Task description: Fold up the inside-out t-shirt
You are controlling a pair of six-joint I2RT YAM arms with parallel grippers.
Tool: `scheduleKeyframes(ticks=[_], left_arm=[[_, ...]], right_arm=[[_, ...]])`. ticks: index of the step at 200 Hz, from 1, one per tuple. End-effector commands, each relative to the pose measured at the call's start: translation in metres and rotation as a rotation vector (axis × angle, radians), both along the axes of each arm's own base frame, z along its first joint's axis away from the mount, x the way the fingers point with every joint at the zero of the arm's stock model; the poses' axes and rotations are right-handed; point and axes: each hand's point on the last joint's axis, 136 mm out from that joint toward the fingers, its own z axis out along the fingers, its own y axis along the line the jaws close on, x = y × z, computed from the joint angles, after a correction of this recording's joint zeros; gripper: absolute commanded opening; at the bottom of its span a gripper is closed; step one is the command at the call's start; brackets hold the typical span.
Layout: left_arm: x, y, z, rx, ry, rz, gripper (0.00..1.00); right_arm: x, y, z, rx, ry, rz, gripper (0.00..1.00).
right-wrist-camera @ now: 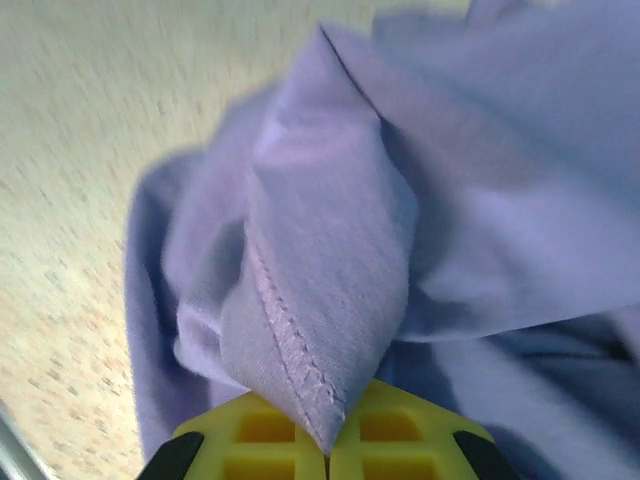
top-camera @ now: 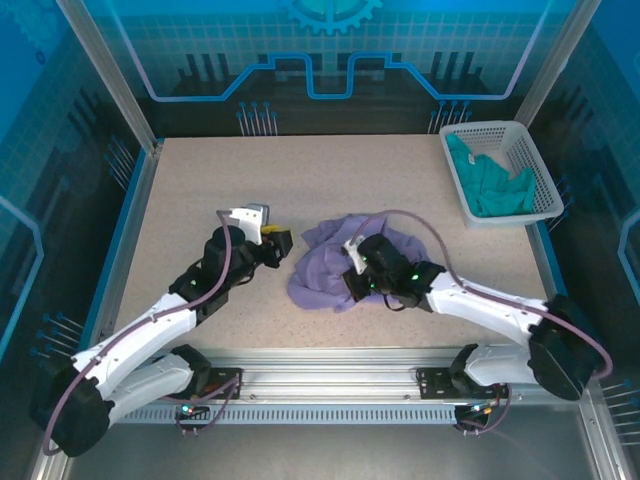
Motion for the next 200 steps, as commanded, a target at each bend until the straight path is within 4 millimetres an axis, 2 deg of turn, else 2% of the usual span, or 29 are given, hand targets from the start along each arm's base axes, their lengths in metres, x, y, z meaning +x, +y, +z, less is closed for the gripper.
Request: scheduleKeyframes(ticks=[1,17,19,23,40,61,102,124,139,158,200], left_arm=[[-0.01,0.001,-0.028,-0.02,0.08,-0.011,0.46],[-0.011,-0.004,-0.035,-0.046,0.092,-0.031,0.51],[-0.011,-0.005,-0.036,-0.048,0.094,-0.035,0.52],[-0.012,-0.007,-0.037,-0.051,0.098,-0.046,0.53],[-0.011,-0.016,-0.044,-0.061,0.128,-0.081,0.55],[-0.013,-0.036,-0.052,-0.081,0.162,-0.164,0.58],[-0.04,-0.088,-0.081,0.047,0.165,-0.36,0.64],[-0.051,-0.109,-0.097,0.102,0.164,-0.438,0.67],[-0.057,-0.122,-0.109,0.148,0.172,-0.495,0.69],[-0.065,-0.136,-0.123,0.202,0.16,-0.558,0.71],[-0.069,-0.166,-0.139,0.268,0.132,-0.624,0.73]], right_arm=[[0.013,-0.031,0.073,0.103,-0.114,-0.041,0.0],[0.016,-0.06,0.102,0.18,-0.126,-0.099,0.0],[0.018,-0.063,0.114,0.199,-0.142,-0.103,0.0],[0.02,-0.07,0.124,0.216,-0.154,-0.121,0.0],[0.026,-0.096,0.148,0.249,-0.18,-0.193,0.0],[0.04,-0.126,0.16,0.265,-0.183,-0.309,0.0],[0.068,-0.158,0.173,0.322,-0.175,-0.438,0.0],[0.079,-0.177,0.189,0.32,-0.212,-0.508,0.0],[0.084,-0.185,0.203,0.334,-0.242,-0.536,0.0],[0.09,-0.183,0.213,0.354,-0.254,-0.531,0.0],[0.099,-0.181,0.211,0.371,-0.248,-0.523,0.0]])
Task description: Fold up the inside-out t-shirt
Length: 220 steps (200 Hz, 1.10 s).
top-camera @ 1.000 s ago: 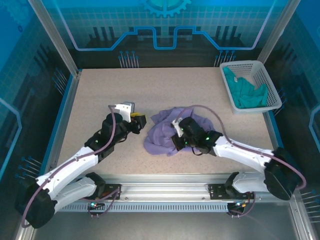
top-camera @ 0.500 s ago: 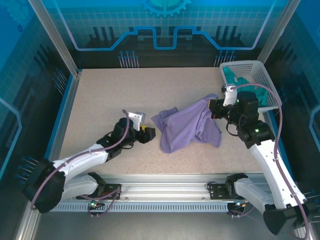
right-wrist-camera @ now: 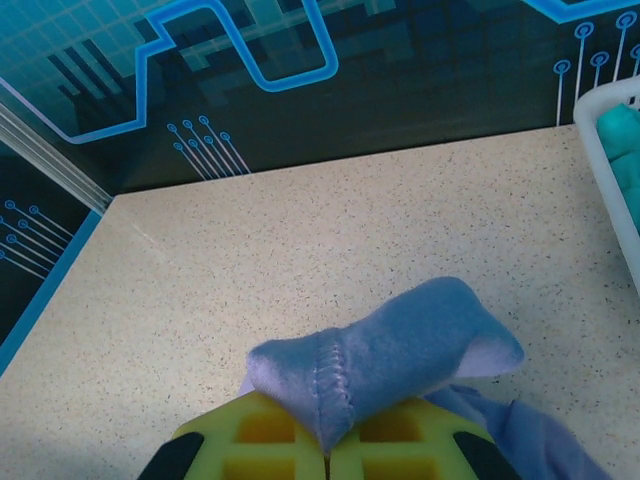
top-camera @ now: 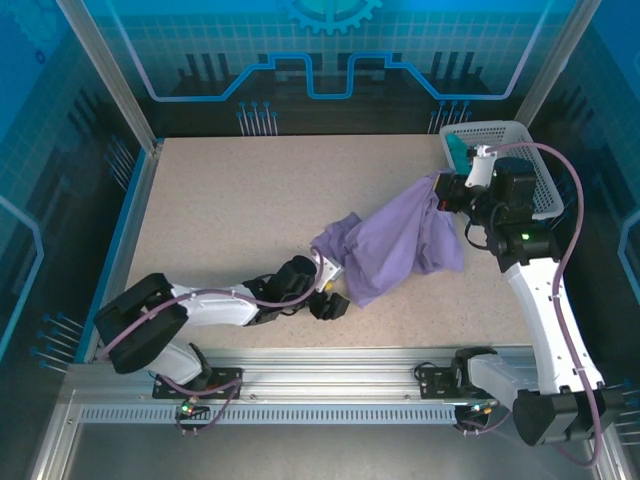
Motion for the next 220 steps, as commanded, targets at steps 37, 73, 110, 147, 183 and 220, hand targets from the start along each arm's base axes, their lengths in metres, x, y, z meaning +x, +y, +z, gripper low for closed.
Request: scheduleKeyframes(ticks=[37,73,110,147,183,220], left_arm=[[-0.003,-0.058,0.004,0.018,-0.165,-0.124,0.75],[0.014,-0.081,-0.008,0.107,-0.268,-0.095,0.74],[0.043,-0.094,-0.002,0.114,-0.396,-0.025,0.43],[0.056,-0.071,0.058,0.04,-0.527,0.037,0.0],[0.063,-0.008,0.168,-0.065,-0.642,0.141,0.0],[0.067,0.058,0.261,-0.161,-0.744,0.256,0.0]], right_arm=[[0.011,-0.001,0.013,0.019,-0.042,-0.002,0.0],[0.016,0.001,0.01,0.034,-0.037,0.011,0.0],[0.02,0.001,0.011,0.036,-0.043,0.01,0.0],[0.016,-0.005,0.044,0.019,-0.12,-0.006,0.0],[0.006,-0.004,0.086,0.012,-0.253,0.012,0.0],[-0.004,-0.002,0.115,0.022,-0.347,0.015,0.0]])
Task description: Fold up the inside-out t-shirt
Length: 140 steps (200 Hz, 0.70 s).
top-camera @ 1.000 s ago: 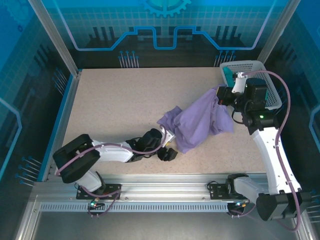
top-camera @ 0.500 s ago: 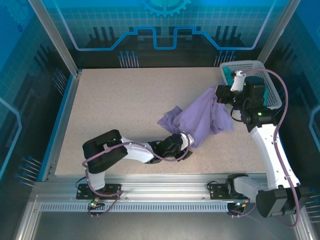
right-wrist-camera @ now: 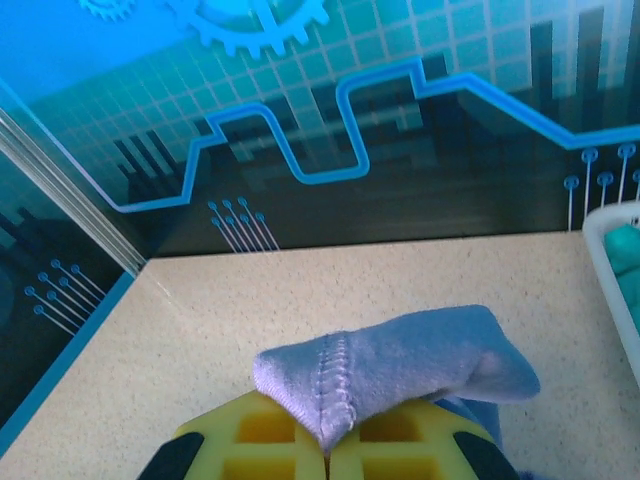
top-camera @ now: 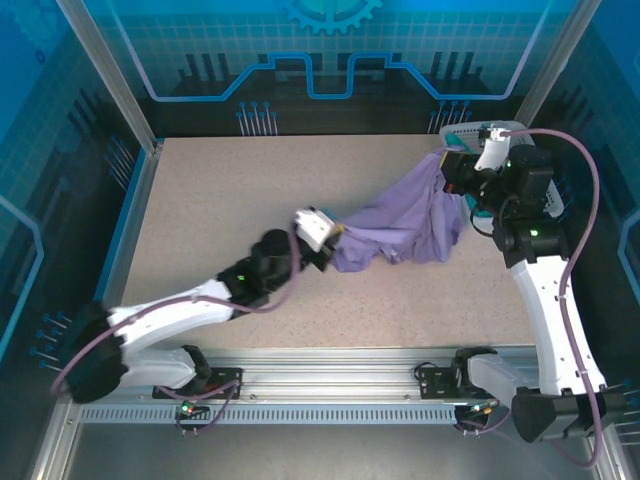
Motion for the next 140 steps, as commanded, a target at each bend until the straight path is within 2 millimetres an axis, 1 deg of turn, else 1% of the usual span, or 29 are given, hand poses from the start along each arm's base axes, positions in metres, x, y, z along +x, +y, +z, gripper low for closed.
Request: scheduleKeyframes(ticks=[1,13,34,48,69,83,97,111,121,132,140], left_arm=[[0.0,0.031,0.029,0.016,-0.032,0.035,0.0],[0.0,0.046,0.046,0.016,-0.058,0.07,0.0],[0.0,0.067,0.071,0.002,-0.098,0.13,0.0],[-0.001,0.079,0.088,-0.033,-0.116,0.165,0.0],[0.001,0.097,0.107,-0.081,-0.112,0.227,0.0],[0.004,0.106,0.114,-0.112,-0.092,0.257,0.0],[0.003,0.107,0.114,-0.133,-0.062,0.253,0.0],[0.0,0.105,0.106,-0.148,-0.01,0.237,0.0],[-0.003,0.103,0.096,-0.158,0.04,0.22,0.0],[-0.008,0.1,0.08,-0.166,0.105,0.194,0.0],[-0.012,0.098,0.066,-0.165,0.151,0.178,0.0]], right_arm=[[-0.01,-0.002,0.05,0.004,-0.153,0.007,0.0],[-0.013,0.001,0.059,0.011,-0.172,0.02,0.0],[-0.019,0.004,0.071,0.016,-0.2,0.036,0.0],[-0.023,0.002,0.079,0.007,-0.219,0.023,0.0],[-0.027,-0.002,0.086,-0.007,-0.23,0.002,0.0],[-0.028,-0.004,0.089,-0.012,-0.233,-0.007,0.0],[-0.028,-0.002,0.088,-0.007,-0.225,-0.001,0.0],[-0.028,0.0,0.08,-0.001,-0.197,0.012,0.0],[-0.028,0.001,0.073,0.001,-0.173,0.017,0.0],[-0.029,0.002,0.059,-0.001,-0.136,0.017,0.0],[-0.027,0.002,0.045,-0.004,-0.104,0.01,0.0]])
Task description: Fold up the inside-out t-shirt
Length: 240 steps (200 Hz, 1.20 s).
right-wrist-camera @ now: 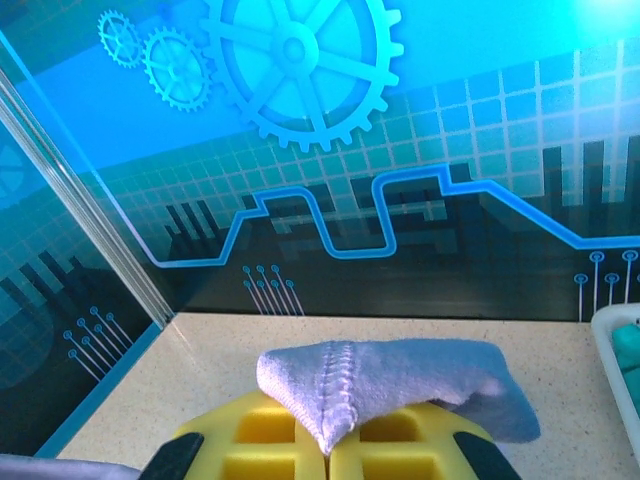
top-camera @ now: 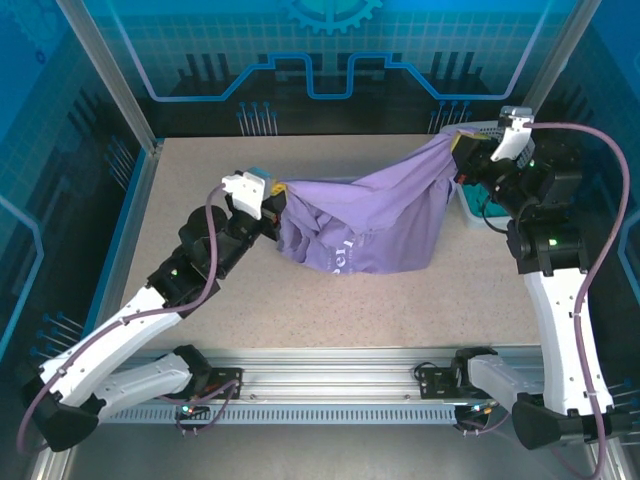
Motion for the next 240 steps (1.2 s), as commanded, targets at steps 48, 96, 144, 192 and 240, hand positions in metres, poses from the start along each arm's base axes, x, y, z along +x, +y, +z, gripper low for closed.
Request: scheduleKeyframes(ticks=[48,96,144,192,240], left_arm=[[0.006,0.0,-0.117,-0.054,0.355,0.013,0.0],[0.015,-0.023,-0.17,-0.046,0.496,-0.059,0.0],[-0.039,-0.045,-0.225,-0.114,0.601,-0.294,0.0],[-0.063,-0.043,-0.242,-0.113,0.628,-0.31,0.0],[-0.067,-0.04,-0.242,-0.109,0.634,-0.311,0.0]], right_arm=[[0.076,0.003,-0.147,-0.012,0.335,-0.045,0.03],[0.114,0.016,-0.255,-0.203,0.618,-0.051,0.47],[0.001,0.082,-0.311,-0.338,0.698,0.136,0.63],[-0.05,0.141,-0.382,-0.304,0.817,0.288,0.64],[-0.01,0.168,-0.396,-0.273,0.73,0.281,0.56]])
